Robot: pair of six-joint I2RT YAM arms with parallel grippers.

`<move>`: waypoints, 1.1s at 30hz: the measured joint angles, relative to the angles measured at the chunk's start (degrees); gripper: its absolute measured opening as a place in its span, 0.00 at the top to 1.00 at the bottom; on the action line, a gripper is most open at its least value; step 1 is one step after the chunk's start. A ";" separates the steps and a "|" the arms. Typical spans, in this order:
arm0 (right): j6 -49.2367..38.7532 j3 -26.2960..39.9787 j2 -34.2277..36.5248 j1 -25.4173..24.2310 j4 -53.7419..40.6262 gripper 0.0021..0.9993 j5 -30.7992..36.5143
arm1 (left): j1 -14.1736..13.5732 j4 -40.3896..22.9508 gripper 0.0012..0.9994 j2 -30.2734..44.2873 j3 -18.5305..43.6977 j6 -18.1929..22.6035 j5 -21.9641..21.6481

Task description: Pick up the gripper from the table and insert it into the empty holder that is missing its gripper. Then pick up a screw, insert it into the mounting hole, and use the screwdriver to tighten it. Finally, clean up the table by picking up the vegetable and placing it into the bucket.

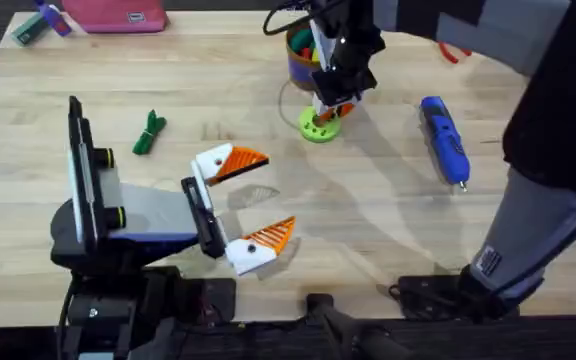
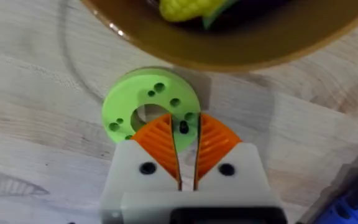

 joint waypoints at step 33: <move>0.23 0.17 -0.15 0.04 0.33 1.00 -0.02 | 0.00 0.00 0.01 -0.02 0.00 -0.01 0.01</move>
